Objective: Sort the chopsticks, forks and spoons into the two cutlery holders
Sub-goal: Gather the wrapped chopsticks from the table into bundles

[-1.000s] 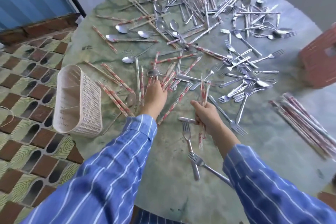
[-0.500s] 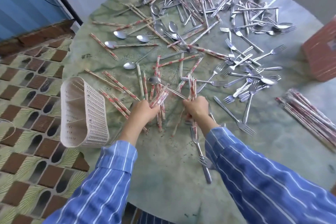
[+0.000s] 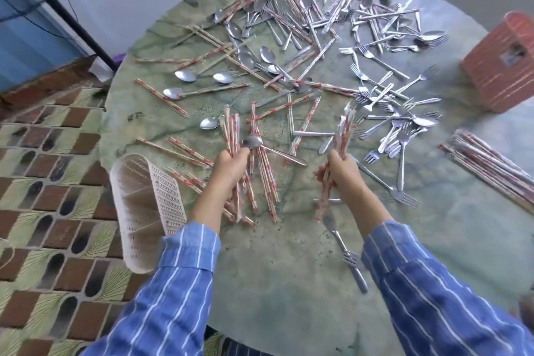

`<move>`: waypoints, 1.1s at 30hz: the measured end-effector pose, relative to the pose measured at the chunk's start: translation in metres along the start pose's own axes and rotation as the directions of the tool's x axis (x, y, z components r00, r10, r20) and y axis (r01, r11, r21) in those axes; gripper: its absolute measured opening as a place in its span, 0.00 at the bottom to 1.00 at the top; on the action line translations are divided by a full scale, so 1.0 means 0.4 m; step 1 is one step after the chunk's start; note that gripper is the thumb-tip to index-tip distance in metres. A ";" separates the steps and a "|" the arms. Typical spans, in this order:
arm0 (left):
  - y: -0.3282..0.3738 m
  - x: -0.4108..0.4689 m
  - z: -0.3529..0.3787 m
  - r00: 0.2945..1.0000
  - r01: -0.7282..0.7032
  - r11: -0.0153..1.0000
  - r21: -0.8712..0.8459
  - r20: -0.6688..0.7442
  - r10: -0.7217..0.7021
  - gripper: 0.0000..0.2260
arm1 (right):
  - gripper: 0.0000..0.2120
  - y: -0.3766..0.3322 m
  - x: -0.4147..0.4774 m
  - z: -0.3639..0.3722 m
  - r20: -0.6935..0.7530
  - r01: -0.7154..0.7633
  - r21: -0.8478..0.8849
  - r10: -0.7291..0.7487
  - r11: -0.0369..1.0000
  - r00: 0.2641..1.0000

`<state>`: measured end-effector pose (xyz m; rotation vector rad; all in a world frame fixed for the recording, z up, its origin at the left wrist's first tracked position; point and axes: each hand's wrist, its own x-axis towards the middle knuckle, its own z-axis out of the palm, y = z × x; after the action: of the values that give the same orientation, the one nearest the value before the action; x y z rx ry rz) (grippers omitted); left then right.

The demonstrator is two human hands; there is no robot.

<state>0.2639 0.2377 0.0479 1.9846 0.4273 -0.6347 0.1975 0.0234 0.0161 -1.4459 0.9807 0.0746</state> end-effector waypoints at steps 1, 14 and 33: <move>0.006 0.006 0.001 1.000 -0.006 0.999 0.036 -0.019 0.007 0.17 | 0.05 -0.009 0.003 0.007 0.023 -0.010 0.059 0.009 0.998 1.000; -0.020 0.083 0.044 0.979 -0.103 0.932 0.348 -0.133 0.157 0.10 | 0.07 0.048 -0.052 0.207 0.143 0.196 -0.425 -0.148 0.884 0.979; 0.022 0.096 0.041 0.991 -0.023 0.897 0.441 -0.107 0.078 0.14 | 0.07 -0.006 0.071 0.074 -0.077 0.186 -0.517 -0.262 0.835 0.962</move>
<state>0.2952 0.2203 0.0247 2.4678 0.3226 -0.6174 0.2320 0.0337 -0.0039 -2.0728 0.9385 0.0575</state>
